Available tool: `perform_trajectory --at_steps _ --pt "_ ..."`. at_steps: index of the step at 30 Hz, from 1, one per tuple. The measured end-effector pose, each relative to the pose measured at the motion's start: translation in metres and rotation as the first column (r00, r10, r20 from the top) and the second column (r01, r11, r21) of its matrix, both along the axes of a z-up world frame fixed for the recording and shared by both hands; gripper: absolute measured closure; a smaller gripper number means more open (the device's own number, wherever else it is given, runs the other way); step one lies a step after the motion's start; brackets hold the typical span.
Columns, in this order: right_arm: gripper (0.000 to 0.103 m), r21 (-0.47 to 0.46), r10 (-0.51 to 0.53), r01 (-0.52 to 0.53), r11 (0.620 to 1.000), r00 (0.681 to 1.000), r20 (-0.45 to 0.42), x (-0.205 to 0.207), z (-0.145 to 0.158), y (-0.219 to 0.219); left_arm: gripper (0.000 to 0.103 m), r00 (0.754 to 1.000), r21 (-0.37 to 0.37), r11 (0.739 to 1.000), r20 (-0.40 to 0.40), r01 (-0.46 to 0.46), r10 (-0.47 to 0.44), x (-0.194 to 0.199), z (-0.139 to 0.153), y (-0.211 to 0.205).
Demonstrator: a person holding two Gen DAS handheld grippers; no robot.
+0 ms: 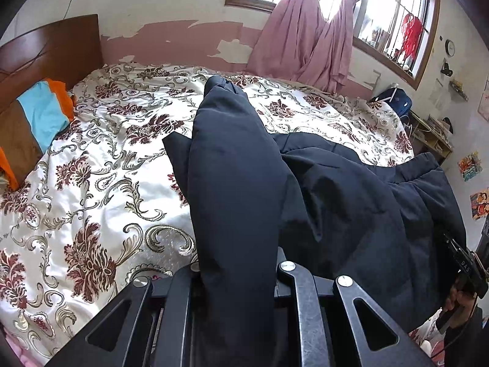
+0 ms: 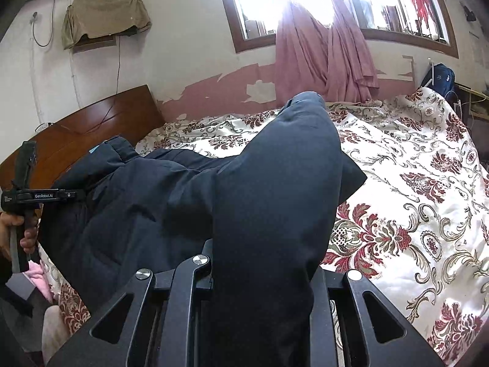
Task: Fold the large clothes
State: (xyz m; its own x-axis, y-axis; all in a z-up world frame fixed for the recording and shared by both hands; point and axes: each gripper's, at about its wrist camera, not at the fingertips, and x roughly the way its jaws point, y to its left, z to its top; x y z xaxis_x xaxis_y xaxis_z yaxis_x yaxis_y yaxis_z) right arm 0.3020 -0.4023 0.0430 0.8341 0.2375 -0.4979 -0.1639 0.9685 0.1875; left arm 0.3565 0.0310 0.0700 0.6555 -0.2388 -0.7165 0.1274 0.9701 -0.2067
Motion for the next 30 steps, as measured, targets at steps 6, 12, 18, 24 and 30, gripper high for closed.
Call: perform_trajectory --at_steps 6,12,18,24,30 --pt "0.085 0.013 -0.004 0.005 1.000 0.999 -0.043 0.004 -0.018 0.005 0.088 0.999 -0.001 1.000 -0.044 -0.002 0.002 0.004 -0.021 0.003" --pt "0.084 -0.003 -0.034 0.034 0.999 0.996 -0.088 0.013 -0.048 0.003 0.087 0.998 0.022 1.000 -0.069 -0.005 0.006 0.010 -0.050 0.006" --pt "0.066 0.030 -0.095 0.101 0.994 0.982 -0.162 0.019 -0.070 -0.011 0.072 0.989 0.006 0.999 -0.141 -0.048 0.049 0.014 -0.067 0.015" --pt "0.047 0.040 -0.117 0.127 0.991 0.974 -0.193 0.018 -0.083 -0.013 0.031 0.976 -0.102 0.988 -0.197 -0.117 0.095 0.012 -0.083 0.037" --pt "0.012 -0.055 -0.185 0.178 0.982 0.967 -0.177 0.010 -0.083 -0.006 0.020 0.965 -0.153 0.970 -0.214 -0.187 0.153 0.004 -0.090 0.052"
